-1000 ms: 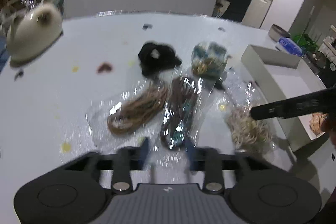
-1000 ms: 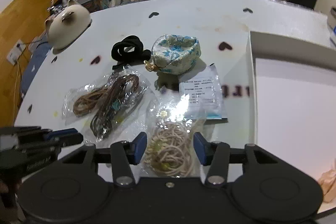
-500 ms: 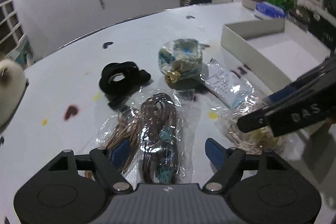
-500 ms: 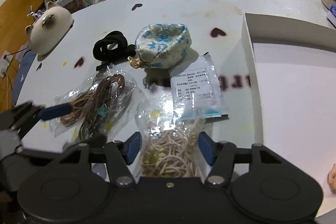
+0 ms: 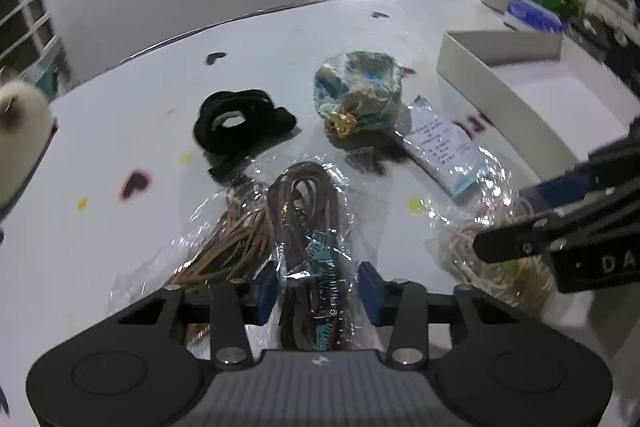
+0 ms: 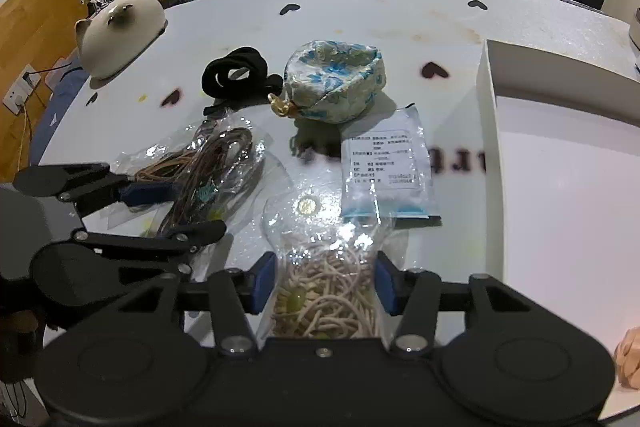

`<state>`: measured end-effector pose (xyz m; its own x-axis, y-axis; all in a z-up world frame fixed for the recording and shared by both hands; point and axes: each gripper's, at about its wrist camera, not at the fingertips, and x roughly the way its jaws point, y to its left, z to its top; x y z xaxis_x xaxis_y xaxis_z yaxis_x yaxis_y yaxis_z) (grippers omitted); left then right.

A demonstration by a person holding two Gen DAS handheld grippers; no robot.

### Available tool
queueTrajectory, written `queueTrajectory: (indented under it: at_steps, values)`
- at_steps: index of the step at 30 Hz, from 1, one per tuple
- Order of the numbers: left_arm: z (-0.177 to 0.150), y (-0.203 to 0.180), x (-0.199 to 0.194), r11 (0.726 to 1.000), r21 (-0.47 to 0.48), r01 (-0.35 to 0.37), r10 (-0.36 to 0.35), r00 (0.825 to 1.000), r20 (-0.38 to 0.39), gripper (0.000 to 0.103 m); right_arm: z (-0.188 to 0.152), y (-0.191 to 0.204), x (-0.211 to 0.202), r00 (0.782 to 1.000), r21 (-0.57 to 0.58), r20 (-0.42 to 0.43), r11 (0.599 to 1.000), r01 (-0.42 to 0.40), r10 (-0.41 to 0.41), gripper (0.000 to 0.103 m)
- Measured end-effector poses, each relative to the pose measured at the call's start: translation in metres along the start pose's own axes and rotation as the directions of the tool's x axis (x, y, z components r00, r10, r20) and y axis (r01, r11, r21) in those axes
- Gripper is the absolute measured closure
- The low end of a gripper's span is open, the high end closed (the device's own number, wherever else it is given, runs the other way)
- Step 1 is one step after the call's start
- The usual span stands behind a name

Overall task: Organize soft objects
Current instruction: 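Lift both bags and carry them over the white box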

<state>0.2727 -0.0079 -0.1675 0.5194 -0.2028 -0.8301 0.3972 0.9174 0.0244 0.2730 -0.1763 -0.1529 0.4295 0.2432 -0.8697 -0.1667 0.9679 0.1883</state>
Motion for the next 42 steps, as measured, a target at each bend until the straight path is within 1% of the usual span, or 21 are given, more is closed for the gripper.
queueTrajectory:
  at_steps: [5,8,11,18,21,30,34,40,42]
  values:
    - [-0.008,0.005,-0.021,0.993,-0.112,0.027,-0.024,0.999,0.025,0.064,-0.005,0.004,-0.008,1.0,-0.014,0.021,1.0,-0.006,0.006,0.053]
    - [-0.012,0.007,-0.036,0.984,-0.174,0.034,-0.026,0.999,0.047,0.064,-0.008,0.007,-0.018,0.998,-0.028,0.056,1.0,-0.011,0.012,0.054]
    - [-0.014,0.006,-0.053,0.978,-0.207,0.025,-0.009,0.997,0.076,0.064,-0.01,0.011,-0.031,0.994,-0.045,0.105,0.999,-0.017,0.022,0.054]
    - [-0.014,0.0,-0.087,0.971,-0.238,0.003,0.032,0.989,0.146,0.064,-0.016,0.015,-0.061,0.981,-0.059,0.193,0.998,-0.004,0.015,0.054]
    - [-0.014,-0.003,-0.098,0.965,-0.262,0.013,0.032,0.986,0.166,0.064,-0.02,0.014,-0.074,0.974,-0.054,0.228,0.998,0.016,-0.003,0.054]
    - [0.0,-0.025,-0.121,0.967,-0.256,0.009,0.052,0.972,0.231,0.064,-0.026,-0.004,-0.113,0.94,-0.025,0.341,0.999,0.027,-0.016,0.053]
    - [0.013,-0.043,-0.123,0.966,-0.257,0.005,0.061,0.967,0.249,0.064,-0.026,-0.021,-0.127,0.927,-0.012,0.372,0.998,0.062,-0.053,0.053]
    - [0.035,-0.079,-0.116,0.964,-0.265,-0.01,0.077,0.966,0.246,0.064,-0.024,-0.065,-0.144,0.917,0.014,0.397,0.999,0.05,-0.051,0.053]
    - [0.043,-0.093,-0.115,0.965,-0.263,-0.009,0.078,0.964,0.254,0.064,-0.023,-0.081,-0.15,0.916,0.018,0.397,0.999,0.051,-0.054,0.053]
